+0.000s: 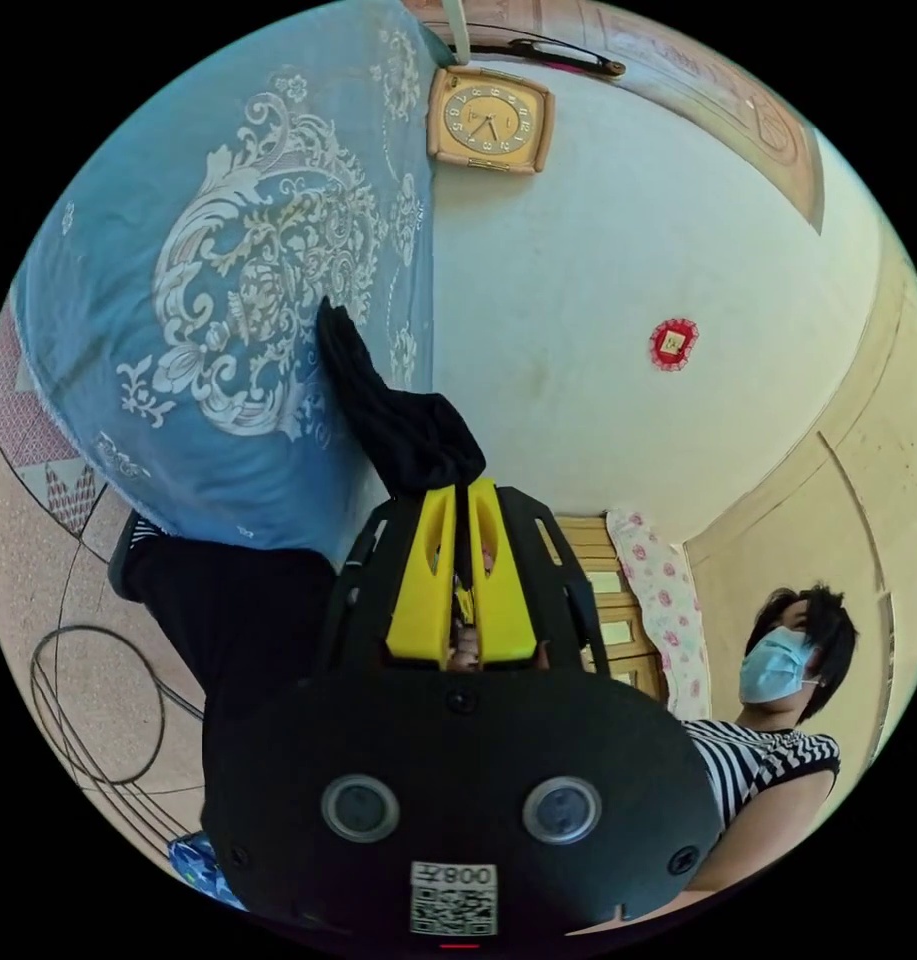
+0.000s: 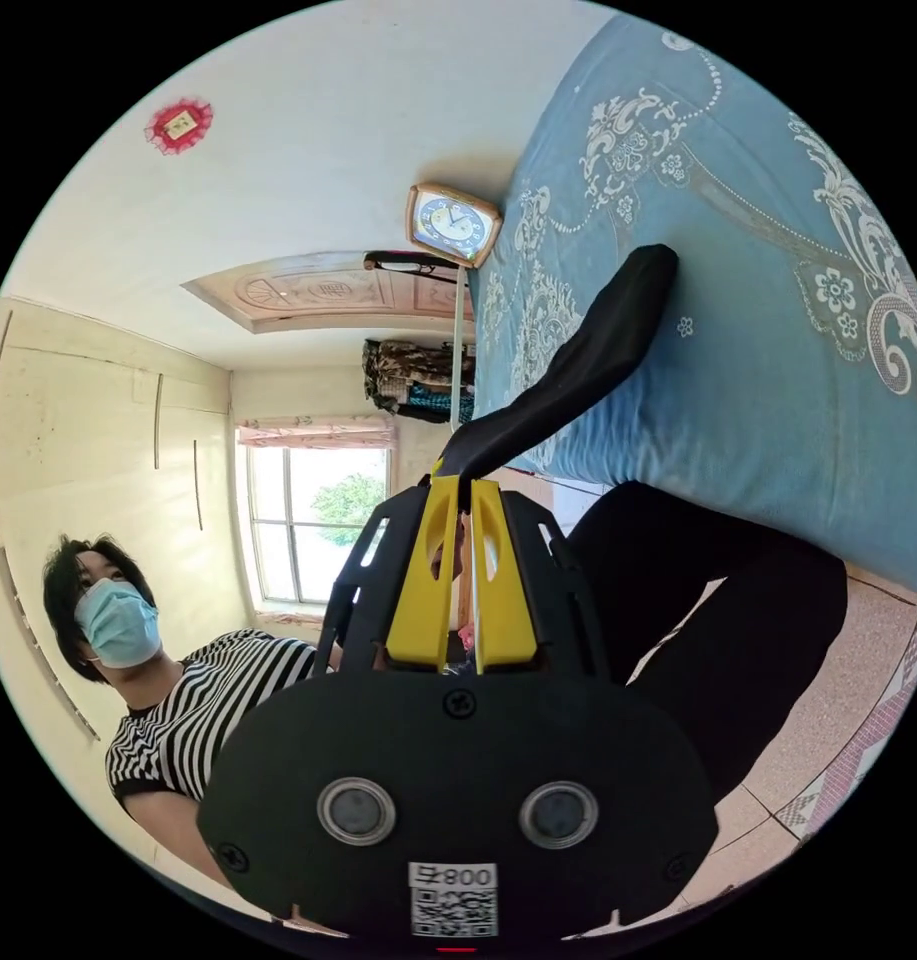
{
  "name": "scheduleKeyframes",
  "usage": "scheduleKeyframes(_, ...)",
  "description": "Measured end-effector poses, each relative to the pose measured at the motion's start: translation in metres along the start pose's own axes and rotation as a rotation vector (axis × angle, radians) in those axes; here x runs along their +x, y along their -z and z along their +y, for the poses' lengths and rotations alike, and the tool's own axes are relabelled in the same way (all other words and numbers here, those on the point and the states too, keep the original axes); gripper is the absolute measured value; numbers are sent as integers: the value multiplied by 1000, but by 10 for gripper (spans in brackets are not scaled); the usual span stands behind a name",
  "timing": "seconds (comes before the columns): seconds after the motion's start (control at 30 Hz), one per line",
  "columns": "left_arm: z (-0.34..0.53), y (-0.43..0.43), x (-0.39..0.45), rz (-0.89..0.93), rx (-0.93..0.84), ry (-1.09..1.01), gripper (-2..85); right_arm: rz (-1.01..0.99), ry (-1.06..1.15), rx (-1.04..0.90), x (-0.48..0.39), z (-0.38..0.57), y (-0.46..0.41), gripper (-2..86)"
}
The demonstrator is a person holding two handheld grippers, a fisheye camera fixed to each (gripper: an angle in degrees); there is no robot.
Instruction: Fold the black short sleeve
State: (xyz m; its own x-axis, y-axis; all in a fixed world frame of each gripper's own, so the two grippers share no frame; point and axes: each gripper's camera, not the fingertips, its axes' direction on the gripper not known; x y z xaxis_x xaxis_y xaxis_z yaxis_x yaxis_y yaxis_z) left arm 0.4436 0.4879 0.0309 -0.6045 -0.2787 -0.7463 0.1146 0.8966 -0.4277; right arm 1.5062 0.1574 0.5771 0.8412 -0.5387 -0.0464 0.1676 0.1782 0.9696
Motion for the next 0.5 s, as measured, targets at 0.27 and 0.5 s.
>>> scheduleKeyframes(0.27, 24, -55, 72, 63, -89, -99, 26, -39, 114, 112, 4, 66, 86, 19)
scheduleKeyframes(0.5, 44, -111, 126, 137, -171, -161, 26, -43, 218, 206, 3, 117, 159, 17)
